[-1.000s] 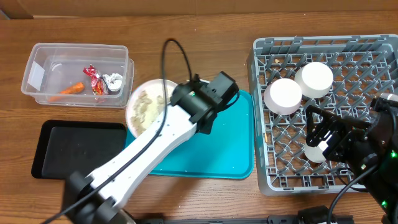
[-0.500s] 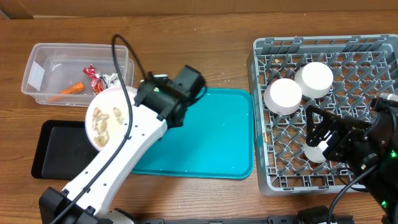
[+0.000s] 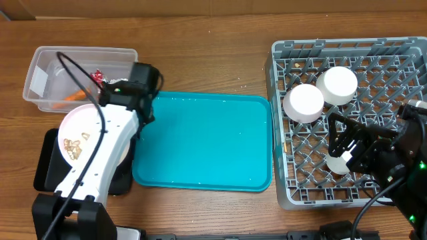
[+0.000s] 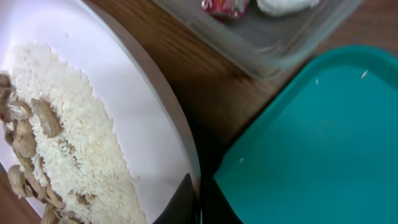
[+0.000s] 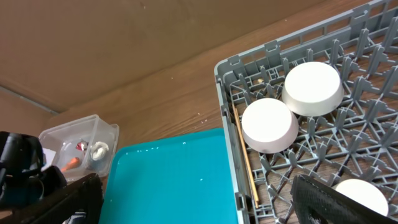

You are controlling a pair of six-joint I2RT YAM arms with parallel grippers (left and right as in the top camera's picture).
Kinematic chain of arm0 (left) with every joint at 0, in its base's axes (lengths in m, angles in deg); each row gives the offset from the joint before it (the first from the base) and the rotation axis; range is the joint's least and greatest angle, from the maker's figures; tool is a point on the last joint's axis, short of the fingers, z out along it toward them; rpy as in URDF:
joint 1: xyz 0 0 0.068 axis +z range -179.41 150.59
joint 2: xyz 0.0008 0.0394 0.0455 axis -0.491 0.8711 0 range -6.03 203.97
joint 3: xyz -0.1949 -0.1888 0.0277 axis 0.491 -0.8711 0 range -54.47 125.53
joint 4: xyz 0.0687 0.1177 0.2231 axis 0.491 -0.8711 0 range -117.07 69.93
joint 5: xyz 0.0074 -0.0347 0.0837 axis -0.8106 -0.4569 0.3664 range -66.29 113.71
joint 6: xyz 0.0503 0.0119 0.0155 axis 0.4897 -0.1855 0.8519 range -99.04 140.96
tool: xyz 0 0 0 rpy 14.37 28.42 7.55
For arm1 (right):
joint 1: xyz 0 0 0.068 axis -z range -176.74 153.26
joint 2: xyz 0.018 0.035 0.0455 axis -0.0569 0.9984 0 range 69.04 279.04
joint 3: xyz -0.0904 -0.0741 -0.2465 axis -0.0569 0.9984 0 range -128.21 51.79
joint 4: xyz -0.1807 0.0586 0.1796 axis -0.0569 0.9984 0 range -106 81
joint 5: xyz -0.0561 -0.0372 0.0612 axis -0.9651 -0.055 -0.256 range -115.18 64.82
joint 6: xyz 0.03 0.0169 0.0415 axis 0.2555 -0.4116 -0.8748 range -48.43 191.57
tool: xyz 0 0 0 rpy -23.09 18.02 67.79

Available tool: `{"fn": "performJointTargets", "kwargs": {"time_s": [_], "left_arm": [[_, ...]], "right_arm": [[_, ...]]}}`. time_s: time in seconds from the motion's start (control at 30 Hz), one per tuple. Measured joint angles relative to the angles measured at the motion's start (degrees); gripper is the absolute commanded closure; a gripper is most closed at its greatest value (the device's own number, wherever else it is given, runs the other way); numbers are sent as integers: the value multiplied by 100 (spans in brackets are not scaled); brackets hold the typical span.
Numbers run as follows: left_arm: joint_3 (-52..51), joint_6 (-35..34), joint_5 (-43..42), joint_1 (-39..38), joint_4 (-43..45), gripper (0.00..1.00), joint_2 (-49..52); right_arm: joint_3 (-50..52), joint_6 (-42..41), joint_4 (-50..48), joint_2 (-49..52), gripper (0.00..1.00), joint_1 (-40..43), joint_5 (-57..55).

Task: Sort waste into correct bins and load items into the dishwasher
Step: 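Lift the plate and carry it left over the black tray, then tilt the plate with the left gripper to dump rice onto black tray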

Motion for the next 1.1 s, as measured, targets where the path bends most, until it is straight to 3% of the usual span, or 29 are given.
{"fn": "performJointTargets", "kwargs": {"time_s": [0.3,0.53,0.87,1.1], "left_arm": [[-240,756,-595,544,1167,96,0],[-251,1228,-872,632,1414,96,-140],[-348,1370,-944,632,1521,96,-973],[-1292,1298,-966,632,2164,96,-1768]], "right_arm": [[-2,2,2,0,0,0,0],[0,2,-2,0,0,0,0],[-2,0,-2,0,0,0,0],[0,2,0,0,0,0,0]]}}
